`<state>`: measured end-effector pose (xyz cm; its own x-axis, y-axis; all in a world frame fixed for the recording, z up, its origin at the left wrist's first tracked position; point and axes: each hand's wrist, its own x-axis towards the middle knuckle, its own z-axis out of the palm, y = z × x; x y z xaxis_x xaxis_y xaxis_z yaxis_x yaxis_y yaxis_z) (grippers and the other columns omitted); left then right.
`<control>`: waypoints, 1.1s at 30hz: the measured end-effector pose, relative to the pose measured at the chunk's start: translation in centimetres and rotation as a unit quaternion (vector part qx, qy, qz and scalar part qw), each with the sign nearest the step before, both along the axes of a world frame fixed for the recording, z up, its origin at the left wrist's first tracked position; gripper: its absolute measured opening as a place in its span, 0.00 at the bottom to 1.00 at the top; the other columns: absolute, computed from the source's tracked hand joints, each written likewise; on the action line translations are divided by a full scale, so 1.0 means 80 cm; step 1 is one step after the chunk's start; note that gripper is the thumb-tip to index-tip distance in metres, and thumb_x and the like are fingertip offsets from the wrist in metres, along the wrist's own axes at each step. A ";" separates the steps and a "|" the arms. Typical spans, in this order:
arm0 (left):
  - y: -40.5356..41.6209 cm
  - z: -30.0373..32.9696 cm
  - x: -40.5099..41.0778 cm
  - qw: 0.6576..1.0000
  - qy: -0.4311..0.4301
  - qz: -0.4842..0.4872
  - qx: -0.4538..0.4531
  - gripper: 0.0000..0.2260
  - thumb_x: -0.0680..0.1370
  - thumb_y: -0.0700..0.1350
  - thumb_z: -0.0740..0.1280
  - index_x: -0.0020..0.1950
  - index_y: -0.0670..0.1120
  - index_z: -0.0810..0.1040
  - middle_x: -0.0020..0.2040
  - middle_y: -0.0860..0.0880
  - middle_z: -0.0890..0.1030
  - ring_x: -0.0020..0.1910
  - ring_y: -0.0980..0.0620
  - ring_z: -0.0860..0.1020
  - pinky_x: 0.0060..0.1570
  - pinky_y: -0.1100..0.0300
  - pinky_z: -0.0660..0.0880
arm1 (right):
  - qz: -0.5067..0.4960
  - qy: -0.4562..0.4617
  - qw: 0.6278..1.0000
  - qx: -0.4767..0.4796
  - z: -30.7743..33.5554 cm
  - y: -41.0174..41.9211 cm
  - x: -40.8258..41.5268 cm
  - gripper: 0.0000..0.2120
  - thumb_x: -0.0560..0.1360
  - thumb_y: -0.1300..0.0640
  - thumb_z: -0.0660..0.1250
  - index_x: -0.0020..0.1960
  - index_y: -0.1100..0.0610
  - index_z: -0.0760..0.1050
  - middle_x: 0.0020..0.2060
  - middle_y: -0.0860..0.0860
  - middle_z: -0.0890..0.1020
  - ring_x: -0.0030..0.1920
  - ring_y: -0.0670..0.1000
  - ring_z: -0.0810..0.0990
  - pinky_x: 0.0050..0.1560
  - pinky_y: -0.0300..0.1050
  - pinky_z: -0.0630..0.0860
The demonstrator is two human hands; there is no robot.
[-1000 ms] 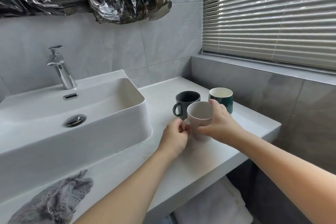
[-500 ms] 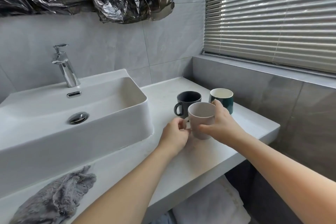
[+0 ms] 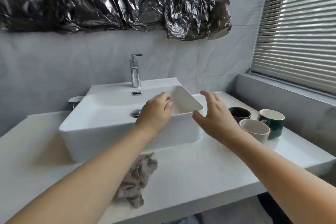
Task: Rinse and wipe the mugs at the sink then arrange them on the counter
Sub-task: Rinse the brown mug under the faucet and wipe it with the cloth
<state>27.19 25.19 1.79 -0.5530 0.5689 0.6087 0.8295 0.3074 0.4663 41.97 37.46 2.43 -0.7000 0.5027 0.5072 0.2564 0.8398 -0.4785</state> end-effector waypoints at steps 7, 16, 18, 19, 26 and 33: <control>-0.007 0.002 -0.189 0.997 -0.053 0.055 0.018 0.08 0.80 0.44 0.64 0.56 0.44 0.79 0.52 0.46 0.83 0.53 0.45 0.80 0.52 0.49 0.77 | 0.060 -0.023 0.998 -0.003 -0.001 0.003 -0.196 0.29 0.78 0.51 0.65 0.77 0.55 0.62 0.75 0.49 0.66 0.74 0.51 0.64 0.68 0.37 0.58; -0.045 0.079 -0.310 0.971 -0.210 0.113 -0.021 0.12 0.81 0.47 0.62 0.63 0.47 0.77 0.60 0.50 0.81 0.61 0.49 0.78 0.60 0.53 0.75 | 0.128 -0.174 0.960 -0.177 0.073 -0.029 -0.352 0.24 0.79 0.55 0.63 0.74 0.50 0.64 0.72 0.44 0.67 0.67 0.45 0.70 0.58 0.35 0.62; -0.079 0.121 -0.314 0.953 -0.265 0.148 -0.009 0.11 0.82 0.47 0.62 0.63 0.48 0.77 0.59 0.52 0.81 0.60 0.52 0.78 0.59 0.54 0.75 | 0.138 -0.193 0.946 -0.223 0.108 -0.057 -0.366 0.24 0.79 0.56 0.62 0.74 0.51 0.65 0.71 0.45 0.68 0.63 0.45 0.72 0.58 0.37 0.65; -0.099 0.139 -0.316 0.942 -0.291 0.170 0.000 0.11 0.82 0.47 0.62 0.62 0.48 0.77 0.59 0.53 0.81 0.59 0.53 0.78 0.58 0.55 0.75 | 0.144 -0.201 0.939 -0.240 0.122 -0.074 -0.374 0.24 0.79 0.56 0.61 0.74 0.52 0.65 0.72 0.45 0.68 0.65 0.46 0.72 0.61 0.40 0.67; -0.239 0.179 -0.389 0.890 -0.352 0.289 -0.022 0.14 0.83 0.47 0.60 0.66 0.47 0.76 0.63 0.49 0.79 0.60 0.51 0.76 0.55 0.62 0.68 | 0.188 -0.226 0.879 -0.376 0.153 -0.185 -0.480 0.23 0.79 0.59 0.59 0.74 0.55 0.67 0.69 0.50 0.71 0.65 0.51 0.73 0.60 0.46 0.74; -0.277 0.109 -0.522 0.851 -0.420 0.308 -0.064 0.08 0.82 0.46 0.58 0.48 0.48 0.77 0.48 0.49 0.77 0.47 0.46 0.74 0.47 0.57 0.70 | 0.146 -0.253 0.778 -0.556 0.102 -0.246 -0.620 0.07 0.78 0.65 0.59 0.53 0.60 0.74 0.41 0.49 0.75 0.42 0.50 0.71 0.42 0.42 0.67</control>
